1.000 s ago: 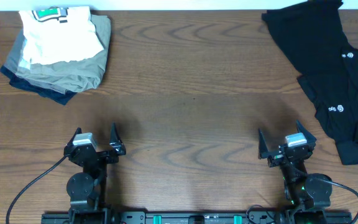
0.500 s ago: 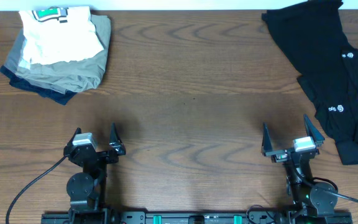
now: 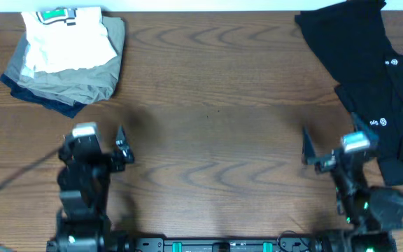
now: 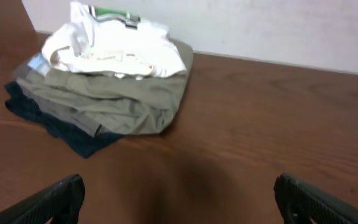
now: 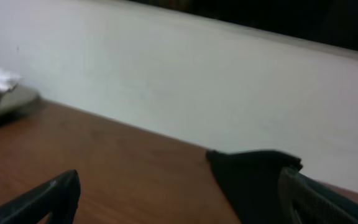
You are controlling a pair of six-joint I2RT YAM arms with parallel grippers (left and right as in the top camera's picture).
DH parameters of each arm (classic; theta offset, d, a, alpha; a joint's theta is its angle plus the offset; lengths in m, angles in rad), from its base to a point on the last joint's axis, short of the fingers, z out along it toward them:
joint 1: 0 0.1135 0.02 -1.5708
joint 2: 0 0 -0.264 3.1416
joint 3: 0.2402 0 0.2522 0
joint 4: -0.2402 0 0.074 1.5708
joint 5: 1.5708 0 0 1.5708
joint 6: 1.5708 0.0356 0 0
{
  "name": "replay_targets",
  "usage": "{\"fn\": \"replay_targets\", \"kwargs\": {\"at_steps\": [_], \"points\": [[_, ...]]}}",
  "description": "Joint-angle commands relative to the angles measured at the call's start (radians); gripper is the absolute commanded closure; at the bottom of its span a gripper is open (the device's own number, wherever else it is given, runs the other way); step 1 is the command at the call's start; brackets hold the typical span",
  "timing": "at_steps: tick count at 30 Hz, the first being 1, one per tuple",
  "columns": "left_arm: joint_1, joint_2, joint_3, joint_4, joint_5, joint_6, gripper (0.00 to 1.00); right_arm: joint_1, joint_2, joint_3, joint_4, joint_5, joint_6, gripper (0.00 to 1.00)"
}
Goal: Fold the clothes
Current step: 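Reach the right gripper to the black shirt and grasp it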
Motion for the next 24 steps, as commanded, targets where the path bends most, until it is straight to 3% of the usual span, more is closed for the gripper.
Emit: {"fn": "replay_targets", "kwargs": {"at_steps": [1,12,17,20,24], "points": [[-0.004,0.169,0.153,-0.051,0.027,0.019,0.02,-0.013,0.175,0.120,-0.034,-0.005,-0.015,0.01],[-0.004,0.740,0.607,-0.310,0.193,0.037,0.02,-0.014,0.867,0.658,-0.296,-0.133,-0.015,0.01],[-0.004,0.966,0.842,-0.533,0.228,0.055,0.02,-0.027,1.137,0.905,-0.451,-0.196,-0.023,0.01],[-0.004,1.085,0.968,-0.671,0.229,0.072,0.02,-0.025,1.234,0.966,-0.462,-0.222,-0.005,0.01],[-0.004,1.179,0.990,-0.654,0.229,0.071,0.02,-0.026,1.299,0.966,-0.426,-0.211,0.012,0.01]]}}
